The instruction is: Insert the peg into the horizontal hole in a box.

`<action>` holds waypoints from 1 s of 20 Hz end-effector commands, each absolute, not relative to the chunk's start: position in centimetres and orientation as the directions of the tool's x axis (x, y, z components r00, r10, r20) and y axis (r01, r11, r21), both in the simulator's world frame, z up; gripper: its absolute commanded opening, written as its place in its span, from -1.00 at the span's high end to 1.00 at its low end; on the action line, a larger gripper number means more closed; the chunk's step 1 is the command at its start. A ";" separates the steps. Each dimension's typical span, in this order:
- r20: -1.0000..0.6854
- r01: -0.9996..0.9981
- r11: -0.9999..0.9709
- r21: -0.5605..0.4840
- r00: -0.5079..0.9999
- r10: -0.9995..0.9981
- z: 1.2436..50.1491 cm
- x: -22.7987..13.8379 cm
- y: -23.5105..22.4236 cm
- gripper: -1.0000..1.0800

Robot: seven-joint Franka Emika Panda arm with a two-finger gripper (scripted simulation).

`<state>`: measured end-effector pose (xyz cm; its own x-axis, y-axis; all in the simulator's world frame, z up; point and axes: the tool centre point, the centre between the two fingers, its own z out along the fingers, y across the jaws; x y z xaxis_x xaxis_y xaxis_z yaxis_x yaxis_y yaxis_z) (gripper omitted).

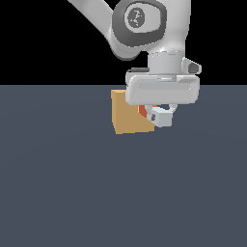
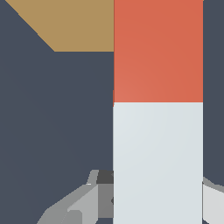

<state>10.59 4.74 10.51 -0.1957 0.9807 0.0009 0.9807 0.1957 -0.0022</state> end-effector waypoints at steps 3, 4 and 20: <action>0.000 0.982 0.188 0.000 -0.188 0.982 10.6 10.6 4.4 1.00; 0.000 0.982 0.188 0.000 -0.188 0.982 10.6 10.6 4.4 1.00; 0.000 0.982 0.191 0.000 -0.191 0.982 10.7 9.9 7.6 1.00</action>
